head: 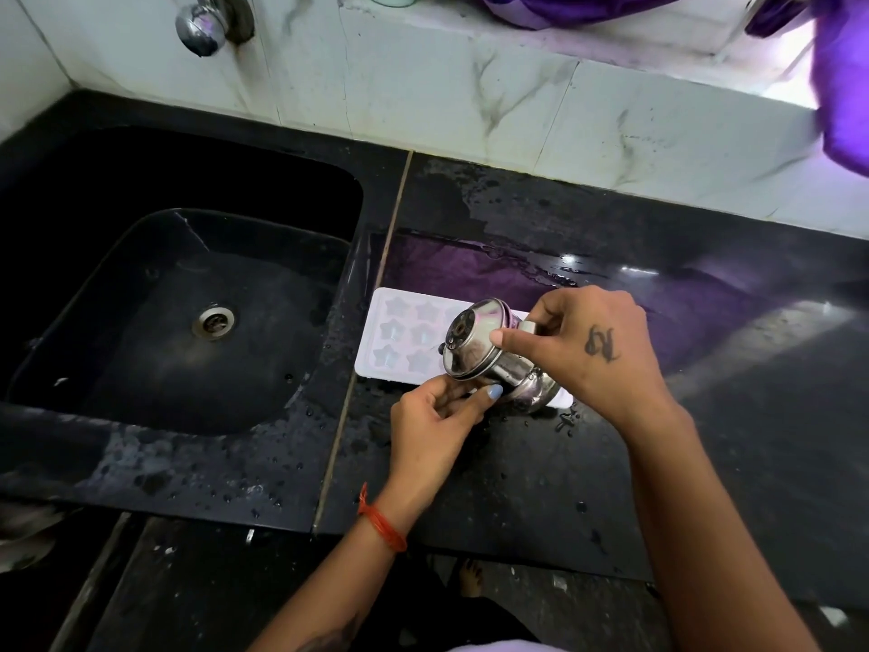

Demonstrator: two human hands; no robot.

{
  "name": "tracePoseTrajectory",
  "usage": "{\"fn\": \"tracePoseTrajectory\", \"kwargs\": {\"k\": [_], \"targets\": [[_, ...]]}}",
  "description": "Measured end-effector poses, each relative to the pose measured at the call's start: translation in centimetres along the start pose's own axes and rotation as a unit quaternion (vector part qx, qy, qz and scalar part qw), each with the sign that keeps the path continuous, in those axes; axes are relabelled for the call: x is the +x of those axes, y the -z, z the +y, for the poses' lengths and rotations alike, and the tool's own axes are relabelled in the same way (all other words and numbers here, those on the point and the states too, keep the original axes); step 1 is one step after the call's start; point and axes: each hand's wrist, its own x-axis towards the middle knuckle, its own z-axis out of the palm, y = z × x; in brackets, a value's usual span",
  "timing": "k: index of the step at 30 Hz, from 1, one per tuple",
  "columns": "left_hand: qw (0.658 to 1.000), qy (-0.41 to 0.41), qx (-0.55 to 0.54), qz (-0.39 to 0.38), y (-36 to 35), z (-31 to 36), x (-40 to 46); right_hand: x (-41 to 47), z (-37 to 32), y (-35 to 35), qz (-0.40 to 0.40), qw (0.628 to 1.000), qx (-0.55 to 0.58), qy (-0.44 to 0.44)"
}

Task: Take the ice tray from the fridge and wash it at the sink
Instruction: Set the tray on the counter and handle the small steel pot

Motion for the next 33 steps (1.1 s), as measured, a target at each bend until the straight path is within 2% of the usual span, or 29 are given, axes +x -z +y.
{"fn": "tracePoseTrajectory", "kwargs": {"k": [8,12,23,33], "targets": [[0.987,-0.08,0.132,0.047,-0.2,0.8,-0.2,0.2,2.0,0.1,-0.012,0.989,0.131,-0.069],[0.981,-0.096,0.162,0.049,-0.5,1.1,-0.1,0.0,2.8,0.1,-0.005,0.979,0.179,-0.1],[0.998,-0.005,0.064,-0.015,-1.8,-0.2,0.1,-0.7,2.1,1.4,-0.002,0.997,0.035,-0.062],[0.999,0.029,0.0,-0.041,-2.6,-0.4,0.3,-0.7,1.9,1.7,-0.003,0.999,-0.023,-0.041]]}}
